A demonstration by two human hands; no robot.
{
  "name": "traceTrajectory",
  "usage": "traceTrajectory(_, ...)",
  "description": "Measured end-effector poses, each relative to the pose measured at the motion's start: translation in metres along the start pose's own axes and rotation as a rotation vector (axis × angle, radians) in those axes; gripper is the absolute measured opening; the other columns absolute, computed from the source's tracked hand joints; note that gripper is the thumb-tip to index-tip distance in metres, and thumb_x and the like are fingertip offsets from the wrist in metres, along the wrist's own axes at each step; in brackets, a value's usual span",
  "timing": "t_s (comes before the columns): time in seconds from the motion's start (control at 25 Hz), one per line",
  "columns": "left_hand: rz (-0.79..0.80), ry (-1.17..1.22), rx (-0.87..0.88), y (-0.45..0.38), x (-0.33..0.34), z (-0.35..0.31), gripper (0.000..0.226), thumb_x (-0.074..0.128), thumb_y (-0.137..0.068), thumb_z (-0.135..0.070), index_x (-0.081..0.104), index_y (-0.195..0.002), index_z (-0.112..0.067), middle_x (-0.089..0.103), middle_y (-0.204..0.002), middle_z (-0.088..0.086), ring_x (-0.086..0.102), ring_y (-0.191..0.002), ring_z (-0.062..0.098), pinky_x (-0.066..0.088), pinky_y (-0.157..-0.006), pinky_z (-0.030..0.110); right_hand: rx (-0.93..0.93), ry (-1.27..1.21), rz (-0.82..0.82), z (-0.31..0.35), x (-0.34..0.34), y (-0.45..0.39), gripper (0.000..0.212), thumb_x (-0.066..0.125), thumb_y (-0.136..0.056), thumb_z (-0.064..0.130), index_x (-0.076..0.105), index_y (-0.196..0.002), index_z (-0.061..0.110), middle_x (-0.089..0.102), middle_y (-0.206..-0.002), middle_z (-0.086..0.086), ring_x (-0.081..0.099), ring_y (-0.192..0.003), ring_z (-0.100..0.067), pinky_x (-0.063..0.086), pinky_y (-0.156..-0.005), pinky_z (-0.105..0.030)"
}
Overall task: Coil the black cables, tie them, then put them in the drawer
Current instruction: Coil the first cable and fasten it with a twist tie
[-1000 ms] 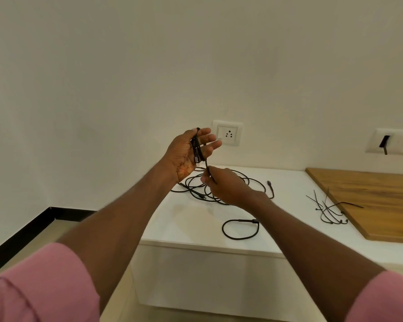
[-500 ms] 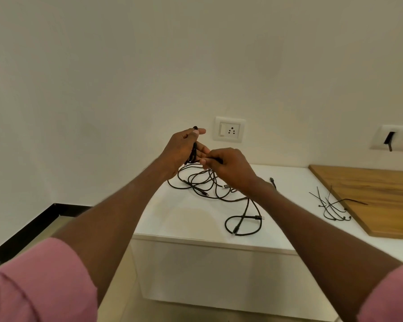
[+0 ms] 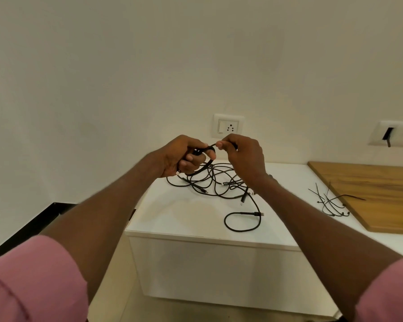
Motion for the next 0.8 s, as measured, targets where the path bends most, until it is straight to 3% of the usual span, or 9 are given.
traceTrajectory(0.12,0.135,0.180,-0.005,-0.002,0.005,0.003,0.041,0.037,-0.108,-0.022,0.063,-0.124,0.004,0.029,-0.053,-0.006,0.013,-0.042,0.005,0.011,-0.041,0.021,0.103,-0.015,0.042,-0.002,0.003,-0.001,0.027,0.057,-0.104,0.031,0.074,-0.086,0.022,0.057,-0.059,0.017,0.050,-0.055,-0.005,0.036,-0.057,-0.028)
traceTrajectory(0.2,0.164,0.266,0.033,-0.003,0.005,0.005,0.045,0.038,-0.109,-0.022,0.054,-0.138,0.008,0.043,-0.061,-0.003,0.019,-0.038,0.003,0.016,-0.039,0.017,0.171,-0.050,0.121,-0.004,0.004,0.000,0.031,0.054,-0.105,0.029,0.072,-0.084,0.017,0.054,-0.058,0.011,0.046,-0.054,-0.009,0.035,-0.058,-0.028)
traceTrajectory(0.4,0.072,0.495,0.189,-0.005,0.008,0.001,0.041,0.040,-0.109,-0.018,0.052,-0.139,0.008,0.074,-0.104,0.007,0.045,-0.042,0.003,0.029,-0.039,0.011,0.236,-0.040,0.562,-0.005,0.018,0.019,0.036,0.045,-0.110,0.031,0.073,-0.098,0.011,0.055,-0.062,0.000,0.044,-0.039,-0.003,0.037,-0.046,-0.021)
traceTrajectory(0.56,-0.097,0.434,0.294,-0.012,0.017,0.000,0.034,0.038,-0.108,-0.011,0.056,-0.131,0.007,0.073,-0.121,0.015,0.070,-0.071,0.014,0.042,-0.047,0.013,0.043,0.135,0.659,0.012,0.032,0.022,0.033,0.047,-0.109,0.030,0.073,-0.103,0.010,0.068,-0.082,0.004,0.061,-0.070,-0.013,0.047,-0.072,-0.032)
traceTrajectory(0.68,-0.276,0.327,0.314,-0.018,0.008,0.006,0.033,0.038,-0.111,-0.014,0.052,-0.136,0.005,0.073,-0.118,0.024,0.076,-0.095,0.033,0.060,-0.062,0.023,-0.084,0.199,0.710,0.016,0.037,0.023,0.027,0.053,-0.105,0.033,0.070,-0.096,0.015,0.065,-0.077,0.007,0.060,-0.078,-0.018,0.047,-0.072,-0.037)
traceTrajectory(0.8,-0.329,0.104,0.305,-0.015,0.003,0.013,0.031,0.040,-0.112,-0.018,0.055,-0.134,-0.003,0.076,-0.108,0.023,0.076,-0.093,0.032,0.063,-0.072,0.031,-0.216,0.134,0.725,0.020,0.037,0.026,0.024,0.056,-0.105,0.032,0.068,-0.098,0.013,0.060,-0.083,0.014,0.060,-0.086,-0.009,0.044,-0.070,-0.033)
Point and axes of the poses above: each hand's wrist, its own y-axis away from the middle knuckle, its own x-axis out of the palm, z = x × y, the point moved 2 cm from there along -y, towards the middle knuckle
